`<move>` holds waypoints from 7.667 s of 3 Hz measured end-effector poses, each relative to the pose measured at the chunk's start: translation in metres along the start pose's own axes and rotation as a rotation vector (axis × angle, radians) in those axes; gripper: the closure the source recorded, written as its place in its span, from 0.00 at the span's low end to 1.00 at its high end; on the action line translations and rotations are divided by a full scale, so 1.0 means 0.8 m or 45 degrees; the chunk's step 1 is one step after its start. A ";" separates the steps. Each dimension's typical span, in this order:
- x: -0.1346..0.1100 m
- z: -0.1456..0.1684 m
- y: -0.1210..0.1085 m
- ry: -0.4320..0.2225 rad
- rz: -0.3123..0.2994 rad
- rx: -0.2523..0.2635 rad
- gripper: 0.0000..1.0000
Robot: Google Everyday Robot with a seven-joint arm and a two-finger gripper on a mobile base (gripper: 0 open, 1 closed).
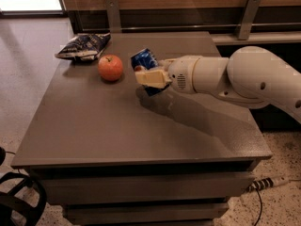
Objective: Place pepsi can upright
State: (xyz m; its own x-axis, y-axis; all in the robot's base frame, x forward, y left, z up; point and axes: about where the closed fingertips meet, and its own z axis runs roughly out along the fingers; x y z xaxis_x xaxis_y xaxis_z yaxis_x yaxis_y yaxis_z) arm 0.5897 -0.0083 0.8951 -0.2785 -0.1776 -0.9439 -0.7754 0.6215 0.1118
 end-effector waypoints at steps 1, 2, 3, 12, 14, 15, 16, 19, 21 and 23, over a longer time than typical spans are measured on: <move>0.010 0.000 -0.002 -0.098 0.002 -0.012 1.00; 0.030 -0.005 -0.006 -0.165 0.033 -0.009 1.00; 0.050 -0.009 -0.009 -0.202 0.074 0.003 1.00; 0.041 -0.100 -0.057 -0.644 0.055 0.219 1.00; 0.043 -0.103 -0.062 -0.530 0.000 0.351 1.00; 0.059 -0.102 -0.066 -0.439 0.034 0.406 1.00; 0.055 -0.104 -0.066 -0.435 0.032 0.408 1.00; 0.039 -0.133 -0.071 -0.240 -0.103 0.553 0.62; 0.037 -0.129 -0.068 -0.241 -0.108 0.545 0.07; 0.036 -0.128 -0.067 -0.241 -0.109 0.543 0.00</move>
Offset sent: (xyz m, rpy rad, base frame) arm -0.0109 -0.0263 -0.0421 0.1887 -0.0746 -0.0485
